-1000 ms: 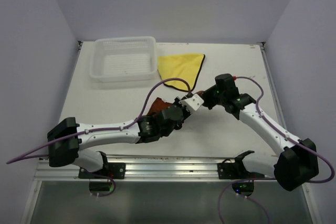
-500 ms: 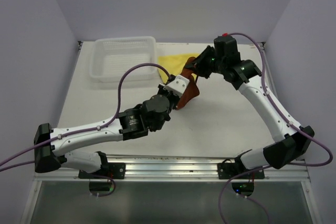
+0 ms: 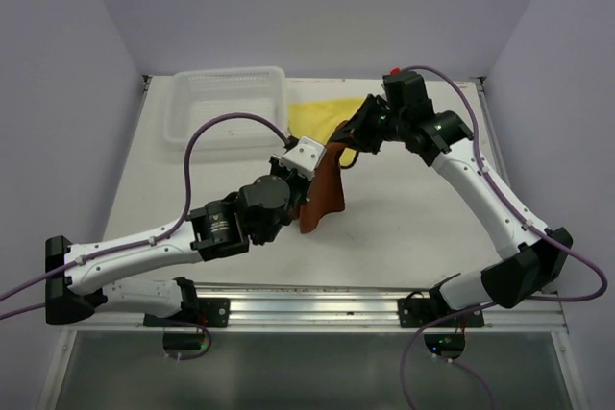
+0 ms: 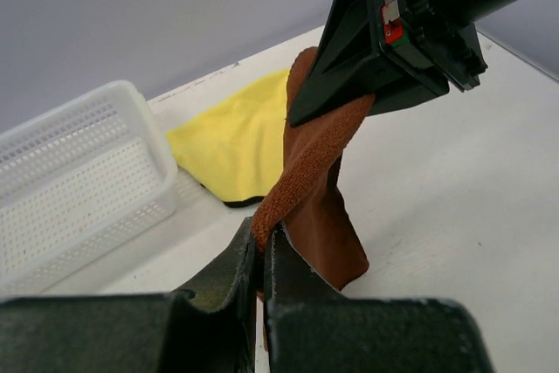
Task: Roll the towels
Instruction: Fold the towel
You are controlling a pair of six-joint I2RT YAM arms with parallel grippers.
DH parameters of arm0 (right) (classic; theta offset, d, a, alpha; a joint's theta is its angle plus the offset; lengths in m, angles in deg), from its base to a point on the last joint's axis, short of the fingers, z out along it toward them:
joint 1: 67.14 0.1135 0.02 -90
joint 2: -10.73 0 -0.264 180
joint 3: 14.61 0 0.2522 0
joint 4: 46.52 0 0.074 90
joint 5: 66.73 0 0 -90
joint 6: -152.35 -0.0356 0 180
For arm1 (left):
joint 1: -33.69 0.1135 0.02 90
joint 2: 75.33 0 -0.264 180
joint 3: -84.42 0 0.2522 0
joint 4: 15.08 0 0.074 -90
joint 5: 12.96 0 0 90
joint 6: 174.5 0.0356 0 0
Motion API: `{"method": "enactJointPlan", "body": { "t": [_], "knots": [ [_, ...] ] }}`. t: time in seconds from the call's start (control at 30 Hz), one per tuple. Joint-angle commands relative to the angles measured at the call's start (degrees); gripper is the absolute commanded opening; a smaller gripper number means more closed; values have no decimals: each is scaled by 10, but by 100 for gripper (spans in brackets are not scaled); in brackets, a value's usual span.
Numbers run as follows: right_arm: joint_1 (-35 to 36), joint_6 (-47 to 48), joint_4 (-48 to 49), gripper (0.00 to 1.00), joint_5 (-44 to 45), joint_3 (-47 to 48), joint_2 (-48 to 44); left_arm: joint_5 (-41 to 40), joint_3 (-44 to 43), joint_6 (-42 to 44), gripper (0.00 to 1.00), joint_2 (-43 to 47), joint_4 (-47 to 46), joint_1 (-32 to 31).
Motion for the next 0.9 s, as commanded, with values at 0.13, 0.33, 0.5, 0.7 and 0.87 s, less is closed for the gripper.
{"method": "enactJointPlan", "body": {
  "t": [0.13,0.33,0.5,0.7,0.87],
  "knots": [
    [37,9,25,0,-3,71,50,-25,37,-49,0,81,41,0],
    [93,-1,29,0,3,151,118,-67,57,-77,0,112,69,-1],
    [125,-17,51,0,-15,229,205,-140,49,-120,0,131,131,-1],
    [164,-43,88,0,-59,343,317,-225,27,-164,0,145,216,0],
    [185,-71,140,0,-90,398,373,-273,26,-215,0,160,287,0]
  ]
}}
